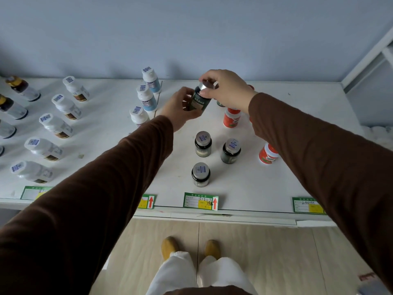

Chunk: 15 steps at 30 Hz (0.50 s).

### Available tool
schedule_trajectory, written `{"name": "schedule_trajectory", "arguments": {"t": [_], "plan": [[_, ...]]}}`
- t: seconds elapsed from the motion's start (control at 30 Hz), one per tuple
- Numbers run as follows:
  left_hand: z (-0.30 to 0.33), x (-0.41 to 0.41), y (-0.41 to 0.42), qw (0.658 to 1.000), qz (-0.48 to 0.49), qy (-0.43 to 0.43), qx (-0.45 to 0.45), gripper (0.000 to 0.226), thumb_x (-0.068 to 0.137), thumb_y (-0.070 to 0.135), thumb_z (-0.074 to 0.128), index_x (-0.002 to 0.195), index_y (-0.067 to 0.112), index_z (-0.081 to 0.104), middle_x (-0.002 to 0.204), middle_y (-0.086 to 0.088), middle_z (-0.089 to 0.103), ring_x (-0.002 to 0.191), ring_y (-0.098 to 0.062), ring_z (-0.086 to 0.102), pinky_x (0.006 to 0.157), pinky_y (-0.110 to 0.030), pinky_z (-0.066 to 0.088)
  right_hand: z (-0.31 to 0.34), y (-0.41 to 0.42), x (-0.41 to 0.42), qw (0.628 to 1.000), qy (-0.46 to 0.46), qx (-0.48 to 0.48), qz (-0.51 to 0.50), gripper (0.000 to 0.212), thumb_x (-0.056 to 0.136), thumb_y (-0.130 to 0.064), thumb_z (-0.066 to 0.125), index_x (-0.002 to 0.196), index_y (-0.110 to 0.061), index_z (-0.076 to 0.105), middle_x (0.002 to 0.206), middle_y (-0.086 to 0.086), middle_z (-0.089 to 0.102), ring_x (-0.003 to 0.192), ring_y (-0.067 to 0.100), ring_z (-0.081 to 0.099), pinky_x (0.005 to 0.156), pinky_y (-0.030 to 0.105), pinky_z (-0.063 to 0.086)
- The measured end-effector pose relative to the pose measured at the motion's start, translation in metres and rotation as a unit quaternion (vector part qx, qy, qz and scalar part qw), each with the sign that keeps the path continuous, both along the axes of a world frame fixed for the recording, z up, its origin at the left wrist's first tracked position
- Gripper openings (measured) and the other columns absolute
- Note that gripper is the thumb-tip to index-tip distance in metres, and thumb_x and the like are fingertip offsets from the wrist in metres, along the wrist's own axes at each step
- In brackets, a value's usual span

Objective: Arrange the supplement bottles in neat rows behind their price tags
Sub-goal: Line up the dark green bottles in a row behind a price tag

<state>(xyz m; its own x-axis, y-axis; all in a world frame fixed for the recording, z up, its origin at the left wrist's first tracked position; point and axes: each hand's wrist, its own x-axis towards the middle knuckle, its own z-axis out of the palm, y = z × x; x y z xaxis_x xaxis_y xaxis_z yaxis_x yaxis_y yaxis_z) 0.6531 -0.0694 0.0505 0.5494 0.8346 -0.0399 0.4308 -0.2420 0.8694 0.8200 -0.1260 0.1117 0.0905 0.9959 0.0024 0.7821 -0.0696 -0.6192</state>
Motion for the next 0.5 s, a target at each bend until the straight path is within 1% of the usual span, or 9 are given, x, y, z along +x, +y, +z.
{"name": "schedule_trajectory", "arguments": {"t": [0.03,0.1,0.17,0.27,0.4,0.5], "plan": [[-0.003,-0.001,0.004,0.999,-0.005,0.037,0.038,0.051,0.076,0.011,0.076,0.122,0.011,0.054,0.111,-0.01,0.058,0.093,-0.018,0.058,0.087,-0.035,0.051,-0.005,0.003,0.0,1.0,-0.028,0.0,0.01,0.03,0.092,-0.026,0.064,0.12,-0.014,0.063,0.117,0.007,0.062,0.101,0.024,0.058,0.084,0.032,0.044],[-0.007,-0.005,0.014,0.984,-0.014,0.133,0.116,0.053,0.076,0.016,0.077,0.124,0.016,0.055,0.116,-0.009,0.055,0.102,-0.02,0.056,0.091,-0.034,0.048,-0.016,0.01,-0.002,0.996,-0.082,-0.004,0.026,0.031,0.091,-0.025,0.064,0.121,-0.018,0.061,0.12,0.005,0.059,0.106,0.024,0.056,0.089,0.035,0.044],[-0.01,-0.009,0.022,0.959,-0.024,0.222,0.174,0.053,0.078,0.021,0.075,0.127,0.021,0.054,0.12,-0.006,0.055,0.111,-0.023,0.053,0.095,-0.036,0.045,-0.028,0.017,-0.004,0.991,-0.128,-0.013,0.044,0.034,0.091,-0.023,0.064,0.124,-0.019,0.059,0.123,0.007,0.056,0.11,0.027,0.055,0.09,0.036,0.042],[-0.011,-0.013,0.031,0.92,-0.044,0.322,0.221,0.051,0.084,0.026,0.07,0.131,0.025,0.05,0.127,-0.004,0.055,0.119,-0.026,0.048,0.096,-0.043,0.045,-0.045,0.028,-0.005,0.982,-0.176,-0.035,0.061,0.037,0.091,-0.02,0.064,0.127,-0.018,0.058,0.125,0.009,0.055,0.112,0.03,0.055,0.087,0.035,0.041],[-0.015,-0.014,0.032,0.881,-0.069,0.388,0.261,0.05,0.085,0.028,0.068,0.132,0.025,0.049,0.131,-0.004,0.053,0.122,-0.027,0.046,0.094,-0.042,0.044,-0.062,0.034,-0.007,0.971,-0.217,-0.053,0.083,0.036,0.09,-0.015,0.065,0.126,-0.018,0.059,0.123,0.011,0.056,0.109,0.033,0.057,0.08,0.033,0.039],[-0.019,-0.012,0.028,0.868,-0.077,0.407,0.274,0.05,0.085,0.029,0.068,0.132,0.026,0.05,0.131,-0.004,0.053,0.123,-0.026,0.046,0.093,-0.042,0.044,-0.07,0.034,-0.007,0.965,-0.237,-0.059,0.098,0.037,0.089,-0.016,0.066,0.126,-0.018,0.059,0.121,0.012,0.057,0.105,0.034,0.059,0.077,0.033,0.039]]}}
